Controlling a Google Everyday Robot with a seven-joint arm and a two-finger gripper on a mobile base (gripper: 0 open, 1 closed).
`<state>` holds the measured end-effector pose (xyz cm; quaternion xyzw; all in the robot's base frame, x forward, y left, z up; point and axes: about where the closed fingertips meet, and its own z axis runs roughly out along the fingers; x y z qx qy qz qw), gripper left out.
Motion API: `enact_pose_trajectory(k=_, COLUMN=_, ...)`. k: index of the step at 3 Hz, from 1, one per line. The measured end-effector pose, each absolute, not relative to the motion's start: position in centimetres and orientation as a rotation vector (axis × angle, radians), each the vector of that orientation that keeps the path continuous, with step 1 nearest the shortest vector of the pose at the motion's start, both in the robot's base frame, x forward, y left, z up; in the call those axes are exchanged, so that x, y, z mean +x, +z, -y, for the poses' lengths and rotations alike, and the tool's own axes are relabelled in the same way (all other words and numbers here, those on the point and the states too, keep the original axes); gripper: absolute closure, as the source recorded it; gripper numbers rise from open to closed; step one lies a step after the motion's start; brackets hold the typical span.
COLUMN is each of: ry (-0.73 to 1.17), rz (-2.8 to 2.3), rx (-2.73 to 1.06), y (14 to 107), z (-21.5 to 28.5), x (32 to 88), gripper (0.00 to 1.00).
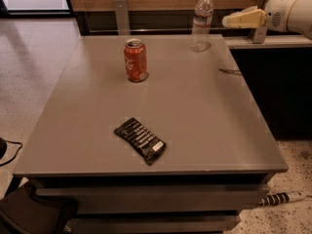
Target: Move water bottle near rxbar chocolate
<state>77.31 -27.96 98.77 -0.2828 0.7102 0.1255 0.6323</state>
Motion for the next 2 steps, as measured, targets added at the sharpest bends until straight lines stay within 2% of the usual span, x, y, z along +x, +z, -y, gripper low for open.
enact_pose_trajectory(k=2, ry=0.342, rz=-1.639, rx=-0.656, y=96.8, z=24.9, x=81.5, gripper=0.00)
